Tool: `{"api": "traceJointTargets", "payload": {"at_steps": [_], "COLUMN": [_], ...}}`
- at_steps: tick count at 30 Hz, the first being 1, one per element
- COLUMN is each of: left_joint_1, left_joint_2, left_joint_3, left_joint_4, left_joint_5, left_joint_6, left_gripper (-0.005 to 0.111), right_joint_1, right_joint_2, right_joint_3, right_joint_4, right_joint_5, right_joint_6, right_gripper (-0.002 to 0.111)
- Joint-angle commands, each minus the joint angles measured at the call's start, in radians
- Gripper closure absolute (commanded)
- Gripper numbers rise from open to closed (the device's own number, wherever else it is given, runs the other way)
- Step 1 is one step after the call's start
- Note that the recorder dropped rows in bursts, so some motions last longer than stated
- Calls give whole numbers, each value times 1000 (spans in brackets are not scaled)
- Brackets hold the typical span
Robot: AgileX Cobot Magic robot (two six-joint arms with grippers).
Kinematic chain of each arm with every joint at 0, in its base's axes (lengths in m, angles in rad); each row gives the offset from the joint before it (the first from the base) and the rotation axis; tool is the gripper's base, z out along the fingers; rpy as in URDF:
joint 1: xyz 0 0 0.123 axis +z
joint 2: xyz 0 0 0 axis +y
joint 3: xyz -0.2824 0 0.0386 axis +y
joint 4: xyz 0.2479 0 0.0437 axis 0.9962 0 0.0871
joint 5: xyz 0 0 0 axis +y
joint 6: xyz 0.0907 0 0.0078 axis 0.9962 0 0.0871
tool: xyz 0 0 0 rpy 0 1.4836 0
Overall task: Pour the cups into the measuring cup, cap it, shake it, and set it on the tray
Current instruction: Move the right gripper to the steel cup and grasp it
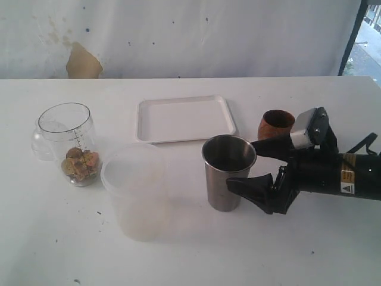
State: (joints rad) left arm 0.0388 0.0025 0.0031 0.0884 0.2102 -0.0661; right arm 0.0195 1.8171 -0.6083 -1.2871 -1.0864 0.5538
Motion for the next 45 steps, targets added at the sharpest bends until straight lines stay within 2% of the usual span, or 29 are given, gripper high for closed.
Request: {"api": "traceJointTargets", "payload": {"at_steps": [1,10,21,26,34,45], "left_joint_1": [0,0,0,0,0,0], "left_joint_2": [-3,-3,-3,-3,-3,-3], "left_joint_3": [-3,-3,-3,-3,-3,-3], "left_joint_4": [-2,-2,-2,-2,-2,-2], "left_joint_5": [-8,-8,-8,-8,-8,-8], "left_joint_6": [-3,-3,-3,-3,-3,-3], "left_gripper": [107,107,107,107,107,107], "right_joint_1": [-1,55,66,111,167,171], "right_joint_2": [75,153,221,231,231,231], "right_joint_3": [3,1,1,-9,-45,-78], "right_joint_4": [43,155,301,308,314,333], "right_joint_5": [-64,-83,-116,-121,-29,-13], "right_joint_6": [-71,-216,-219,-228,-244,-244], "right_gripper": [3,3,3,3,3,3]}}
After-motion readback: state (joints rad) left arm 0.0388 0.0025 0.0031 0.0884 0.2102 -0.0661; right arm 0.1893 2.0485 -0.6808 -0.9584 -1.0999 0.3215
